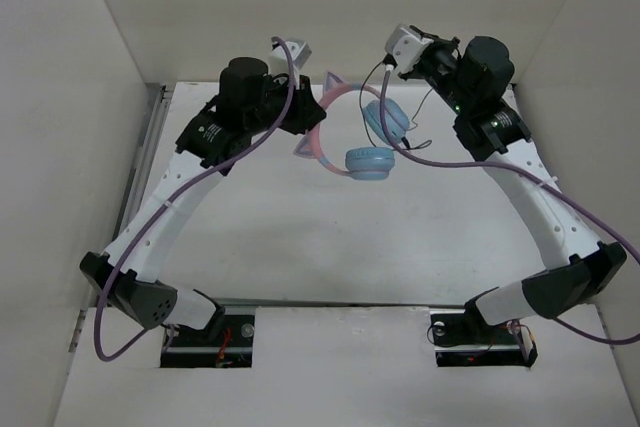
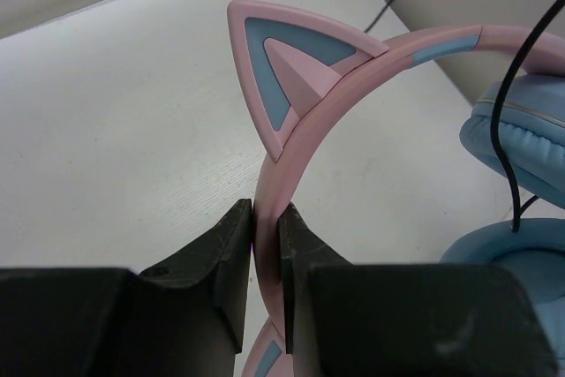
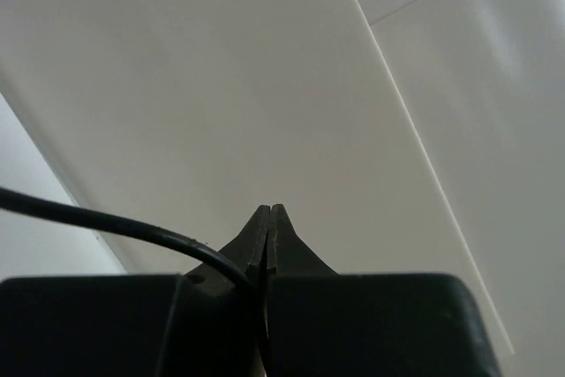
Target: Wrap the headphones
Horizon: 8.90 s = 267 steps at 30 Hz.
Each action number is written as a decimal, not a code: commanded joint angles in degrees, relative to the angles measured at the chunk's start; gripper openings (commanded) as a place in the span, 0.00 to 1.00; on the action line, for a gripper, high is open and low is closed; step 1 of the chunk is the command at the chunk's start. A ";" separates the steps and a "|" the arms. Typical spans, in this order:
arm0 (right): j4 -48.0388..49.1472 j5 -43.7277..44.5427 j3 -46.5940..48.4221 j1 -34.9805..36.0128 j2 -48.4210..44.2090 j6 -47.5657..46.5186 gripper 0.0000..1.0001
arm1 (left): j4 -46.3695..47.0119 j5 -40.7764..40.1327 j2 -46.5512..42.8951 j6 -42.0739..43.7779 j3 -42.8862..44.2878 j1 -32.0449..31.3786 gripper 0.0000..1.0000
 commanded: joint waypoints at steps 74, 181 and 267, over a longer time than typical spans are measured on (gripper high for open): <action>36.87 -36.41 -5.73 7.82 19.01 105.08 0.33 | 16.95 5.97 15.55 -30.27 37.38 21.94 0.00; -24.21 23.62 25.82 18.82 21.91 -27.63 0.06 | 15.28 -19.70 -2.81 -0.82 -9.90 4.90 0.00; -13.49 -51.70 28.55 -2.02 28.24 68.96 0.22 | 7.81 -9.24 0.26 -9.52 13.47 4.80 0.00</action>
